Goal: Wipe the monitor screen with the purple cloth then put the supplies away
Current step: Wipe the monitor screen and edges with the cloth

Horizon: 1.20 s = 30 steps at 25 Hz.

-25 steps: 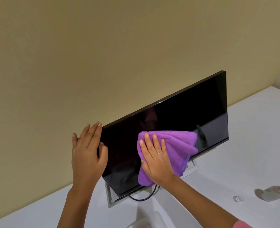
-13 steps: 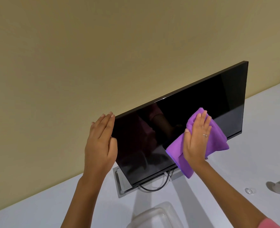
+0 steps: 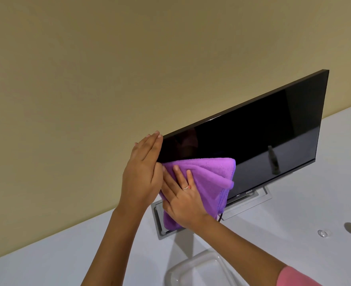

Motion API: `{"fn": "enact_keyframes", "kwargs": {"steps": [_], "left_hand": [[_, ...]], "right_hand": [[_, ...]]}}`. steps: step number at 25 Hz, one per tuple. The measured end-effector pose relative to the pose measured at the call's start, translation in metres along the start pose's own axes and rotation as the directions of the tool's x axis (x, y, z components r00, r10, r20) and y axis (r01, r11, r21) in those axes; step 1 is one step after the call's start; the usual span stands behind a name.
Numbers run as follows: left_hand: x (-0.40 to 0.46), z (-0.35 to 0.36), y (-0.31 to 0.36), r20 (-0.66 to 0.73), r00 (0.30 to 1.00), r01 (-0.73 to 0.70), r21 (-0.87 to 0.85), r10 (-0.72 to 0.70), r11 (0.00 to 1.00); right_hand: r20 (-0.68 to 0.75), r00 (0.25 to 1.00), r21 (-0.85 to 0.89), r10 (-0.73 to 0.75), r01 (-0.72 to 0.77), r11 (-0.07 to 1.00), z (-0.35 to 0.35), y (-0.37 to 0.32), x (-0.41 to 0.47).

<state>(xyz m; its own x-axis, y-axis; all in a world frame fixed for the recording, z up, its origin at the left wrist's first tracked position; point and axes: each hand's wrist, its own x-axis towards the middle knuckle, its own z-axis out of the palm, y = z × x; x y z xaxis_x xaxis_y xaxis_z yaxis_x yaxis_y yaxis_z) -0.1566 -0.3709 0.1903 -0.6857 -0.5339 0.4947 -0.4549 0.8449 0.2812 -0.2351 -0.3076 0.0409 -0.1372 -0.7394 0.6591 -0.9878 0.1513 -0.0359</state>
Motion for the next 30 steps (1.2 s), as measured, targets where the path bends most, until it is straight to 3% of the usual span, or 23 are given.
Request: {"fn": "enact_keyframes", "kwargs": {"steps": [4,11,13,17,21,30], "left_hand": [[-0.016,-0.012,-0.016,-0.011,1.000,0.014,-0.022,-0.015,1.000],[-0.015,-0.013,-0.012,-0.041,0.999,0.012,-0.051,-0.014,0.999],[-0.015,-0.011,-0.011,-0.050,0.999,0.002,-0.055,-0.005,0.998],[-0.015,-0.010,-0.011,-0.064,0.998,0.011,-0.045,-0.014,0.999],[-0.015,-0.009,-0.013,-0.065,0.998,0.014,-0.043,-0.016,0.999],[-0.016,-0.006,-0.013,-0.096,0.995,0.010,-0.064,-0.016,0.998]], "right_hand": [[0.089,0.991,-0.030,-0.100,0.103,0.994,0.015,-0.026,-0.032],[0.211,0.933,-0.073,-0.292,0.313,0.947,0.020,0.004,-0.070],[0.186,0.944,-0.079,-0.271,0.289,0.954,0.013,0.005,-0.058],[0.063,0.994,-0.082,-0.087,0.092,0.992,-0.002,0.001,-0.013],[-0.059,0.998,0.051,0.028,-0.025,0.998,-0.010,-0.003,0.018],[0.133,0.964,-0.098,-0.231,0.244,0.965,0.016,0.003,-0.052]]}}
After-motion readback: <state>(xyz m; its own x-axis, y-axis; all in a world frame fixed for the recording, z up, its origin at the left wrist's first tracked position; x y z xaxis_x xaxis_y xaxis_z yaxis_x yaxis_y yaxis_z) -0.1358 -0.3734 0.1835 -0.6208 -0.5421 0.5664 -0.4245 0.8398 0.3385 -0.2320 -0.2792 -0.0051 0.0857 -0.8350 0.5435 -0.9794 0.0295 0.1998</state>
